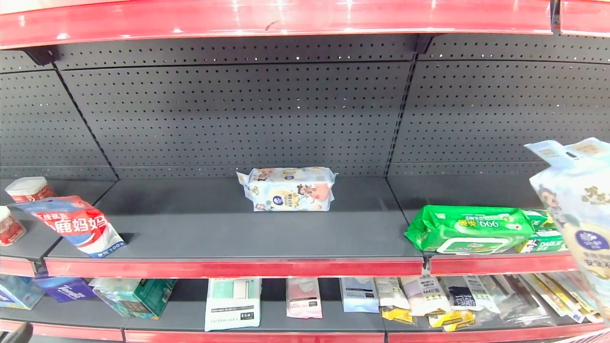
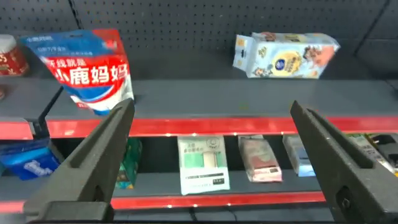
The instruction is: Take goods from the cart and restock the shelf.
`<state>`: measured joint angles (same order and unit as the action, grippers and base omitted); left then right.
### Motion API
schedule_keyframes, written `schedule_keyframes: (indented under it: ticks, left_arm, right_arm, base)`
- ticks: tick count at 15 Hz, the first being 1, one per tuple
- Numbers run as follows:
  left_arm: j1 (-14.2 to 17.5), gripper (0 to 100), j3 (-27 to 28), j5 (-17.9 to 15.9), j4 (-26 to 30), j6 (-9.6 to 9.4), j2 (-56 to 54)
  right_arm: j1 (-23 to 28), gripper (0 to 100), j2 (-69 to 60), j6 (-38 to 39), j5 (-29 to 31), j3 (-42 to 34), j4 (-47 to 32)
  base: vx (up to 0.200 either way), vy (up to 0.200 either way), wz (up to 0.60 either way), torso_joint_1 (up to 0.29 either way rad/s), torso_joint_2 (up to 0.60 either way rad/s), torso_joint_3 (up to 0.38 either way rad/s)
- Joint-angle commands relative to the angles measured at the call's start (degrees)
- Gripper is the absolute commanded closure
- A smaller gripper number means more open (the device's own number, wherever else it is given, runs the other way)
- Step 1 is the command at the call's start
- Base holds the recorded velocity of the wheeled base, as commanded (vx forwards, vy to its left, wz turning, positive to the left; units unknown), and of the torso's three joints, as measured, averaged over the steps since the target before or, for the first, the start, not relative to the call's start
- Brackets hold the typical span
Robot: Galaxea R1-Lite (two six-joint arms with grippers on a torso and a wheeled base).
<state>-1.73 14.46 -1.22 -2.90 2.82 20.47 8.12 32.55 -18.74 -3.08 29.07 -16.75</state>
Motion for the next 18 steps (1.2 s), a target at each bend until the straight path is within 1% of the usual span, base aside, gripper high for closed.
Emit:
schedule_keyframes:
  ticks: [1,2,3,4,7,10,12,13,14,15,17,18]
  left_arm:
    - [0.76,0,10.77,1.92,-4.22,0.79,27.26]
    - [0.76,0,7.87,2.10,-4.39,-3.08,28.22]
    - [0.68,0,5.32,2.10,-4.31,-6.42,28.66]
    - [0.68,0,4.79,2.01,-4.39,-7.30,29.45]
    - [0.76,0,5.49,1.92,-4.66,-7.30,32.88]
    - [0.76,0,4.97,1.92,-4.66,-7.39,33.94]
    - [0.76,0,5.58,2.01,-4.48,-7.74,34.73]
    - [0.68,0,6.02,1.92,-4.57,-8.97,36.05]
    - [0.76,0,7.87,1.39,-4.66,-10.73,39.39]
    - [0.68,0,10.85,0.60,-4.66,-12.57,42.99]
    - [0.76,0,18.85,-2.91,-4.66,-17.32,51.34]
    - [0.76,0,19.47,-3.18,-4.66,-17.67,52.13]
  right_arm:
    - [0.67,100,-3.37,0.10,1.68,-1.04,0.14]
    - [0.14,100,-3.72,3.00,0.71,-1.13,0.23]
    - [0.05,100,-4.60,8.54,-0.43,-2.18,0.05]
    - [0.05,100,-5.39,10.30,-0.43,-3.76,0.05]
    - [0.23,100,-6.53,10.30,-0.26,-5.70,-1.00]
    - [0.23,100,-6.01,10.30,-0.26,-8.77,-1.00]
    - [0.14,100,-5.92,10.30,-0.26,-9.12,-1.09]
    - [0.14,100,-5.48,10.30,-0.26,-9.30,-1.18]
    - [0.14,100,-4.60,10.39,-0.26,-9.21,-1.18]
    - [0.14,100,-3.98,10.39,-0.26,-9.21,-1.18]
    - [0.14,100,-3.19,10.39,-0.26,-9.30,-1.18]
    - [0.14,100,-3.19,10.39,-0.26,-9.30,-1.18]
  base:
    - [0.000,0.000,0.00,0.000,0.00,0.000]
    - [0.000,0.000,0.00,0.000,0.00,0.000]
    - [0.000,0.000,0.00,0.000,0.00,0.000]
    - [0.000,0.000,0.00,0.000,0.00,0.000]
    - [0.000,0.000,0.00,0.000,0.00,0.000]
    - [0.000,0.000,0.00,0.000,0.00,0.000]
    - [0.000,0.000,0.00,0.000,0.00,0.000]
    - [0.000,0.000,0.00,0.000,0.00,0.000]
    - [0.000,0.000,0.00,0.000,0.00,0.000]
    - [0.000,0.000,0.00,0.000,0.00,0.000]
    - [0.000,0.000,0.00,0.000,0.00,0.000]
    - [0.000,0.000,0.00,0.000,0.00,0.000]
